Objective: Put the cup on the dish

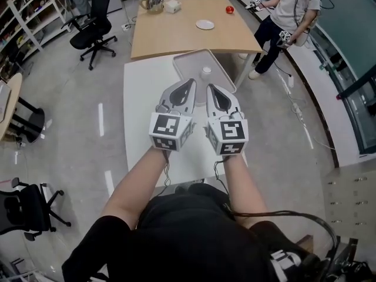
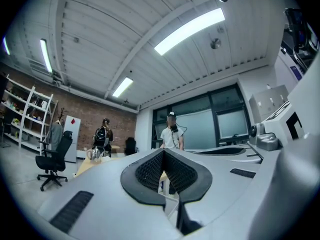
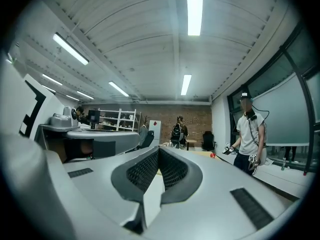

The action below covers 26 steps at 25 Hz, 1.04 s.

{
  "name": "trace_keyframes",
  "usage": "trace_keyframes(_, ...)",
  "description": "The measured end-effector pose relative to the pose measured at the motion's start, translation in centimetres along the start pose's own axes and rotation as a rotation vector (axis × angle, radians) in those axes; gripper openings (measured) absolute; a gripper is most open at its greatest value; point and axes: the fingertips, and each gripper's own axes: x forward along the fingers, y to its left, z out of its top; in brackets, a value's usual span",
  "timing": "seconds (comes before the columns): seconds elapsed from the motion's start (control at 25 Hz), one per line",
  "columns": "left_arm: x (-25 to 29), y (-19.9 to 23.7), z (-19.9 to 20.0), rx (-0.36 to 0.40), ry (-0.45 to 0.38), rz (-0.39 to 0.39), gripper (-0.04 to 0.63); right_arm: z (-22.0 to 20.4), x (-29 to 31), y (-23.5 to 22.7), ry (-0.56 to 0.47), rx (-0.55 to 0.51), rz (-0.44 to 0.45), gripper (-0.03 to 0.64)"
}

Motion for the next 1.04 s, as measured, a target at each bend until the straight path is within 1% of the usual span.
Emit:
trace_keyframes(0.12,-1.3,-1.2,0.6,0.009,0.001,-0.006,0.006,1.2,-1.9,0.7,-0.026,-0.003,-0.004,0.011)
trace_keyframes(0.28,-2.6,-2.4,1.1,-0.01,0.008,-0.01,0.006,2.0,-3.6,0.9,-0.037,-0.005,-0.01,0.011)
trace_keyframes(0.36,-3.7,-3.1,1.5,-0.007,0.007,-0.023,0.006,2.4,-4.8,1.5,-0.042,-0.008,-0.017,0.011)
trace_keyframes(0.52,-5.0,-4.5,1.5,-0.002,0.006,-0.047,0.006,2.3,-6.3,2.6,-0.041,-0.023,-0.021,0.011)
trace_keyframes(0.8,-6.8,-5.4,2.5,-0.005,0.015,-0.066,0.006,3.0,-7.7,3.7,-0.036,-0.039,-0.036,0.011)
trace_keyframes(0.88,-7.2,-5.7,2.6,-0.017,0.021,-0.067,0.006,3.1,-8.2,3.6,-0.035,-0.033,-0.042,0.011)
trace_keyframes(1.04,-8.5,-5.9,2.9,-0.014,0.014,-0.049,0.006,4.0,-9.2,3.8,-0.047,-0.027,-0.048,0.011)
